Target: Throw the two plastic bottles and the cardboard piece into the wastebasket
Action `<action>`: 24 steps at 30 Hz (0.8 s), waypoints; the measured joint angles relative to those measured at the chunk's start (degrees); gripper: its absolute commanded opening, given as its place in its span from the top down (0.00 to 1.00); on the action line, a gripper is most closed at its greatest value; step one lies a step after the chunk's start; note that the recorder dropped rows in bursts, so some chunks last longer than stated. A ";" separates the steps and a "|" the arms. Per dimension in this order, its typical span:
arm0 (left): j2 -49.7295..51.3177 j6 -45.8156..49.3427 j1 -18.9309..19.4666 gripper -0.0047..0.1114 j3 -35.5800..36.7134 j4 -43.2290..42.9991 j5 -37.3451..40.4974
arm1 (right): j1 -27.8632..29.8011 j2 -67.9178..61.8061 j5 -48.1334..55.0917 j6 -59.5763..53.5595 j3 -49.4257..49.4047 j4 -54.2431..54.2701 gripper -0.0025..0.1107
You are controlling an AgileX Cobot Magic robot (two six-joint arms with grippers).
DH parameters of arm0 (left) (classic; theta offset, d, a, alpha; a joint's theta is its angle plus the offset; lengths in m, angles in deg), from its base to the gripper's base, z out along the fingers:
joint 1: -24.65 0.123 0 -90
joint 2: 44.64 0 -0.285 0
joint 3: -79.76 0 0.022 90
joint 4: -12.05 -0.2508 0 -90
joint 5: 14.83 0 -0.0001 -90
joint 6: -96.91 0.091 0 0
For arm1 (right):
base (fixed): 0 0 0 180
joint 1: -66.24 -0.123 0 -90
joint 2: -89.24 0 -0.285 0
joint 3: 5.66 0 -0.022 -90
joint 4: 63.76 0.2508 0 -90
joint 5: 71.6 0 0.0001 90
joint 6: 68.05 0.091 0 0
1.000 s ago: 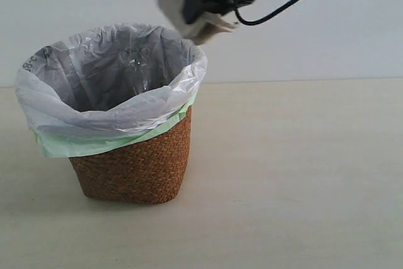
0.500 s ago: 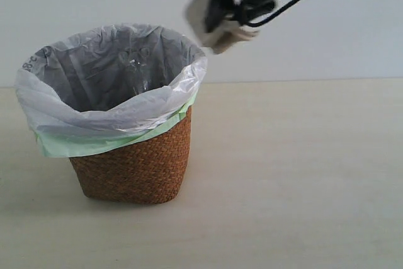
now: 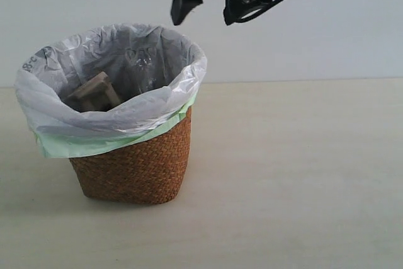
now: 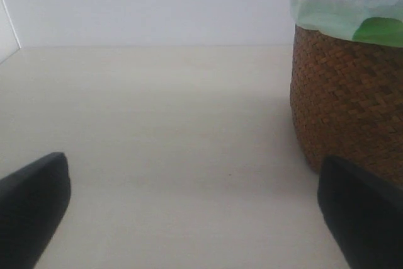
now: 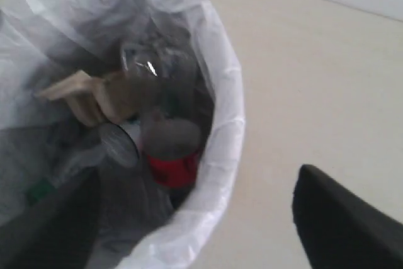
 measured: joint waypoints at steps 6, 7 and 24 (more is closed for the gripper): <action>0.00 0.00 0.00 0.03 0.00 0.00 0.00 | 0.00 1.30 7.18 0.11 0.00 -9.41 0.97; 0.00 0.00 0.00 0.03 0.00 0.00 0.00 | 0.00 1.45 7.32 0.11 -0.12 -10.84 0.98; 0.00 0.00 0.00 0.03 0.00 0.00 0.00 | -1.27 22.94 -3.70 -0.12 -22.08 -13.63 0.98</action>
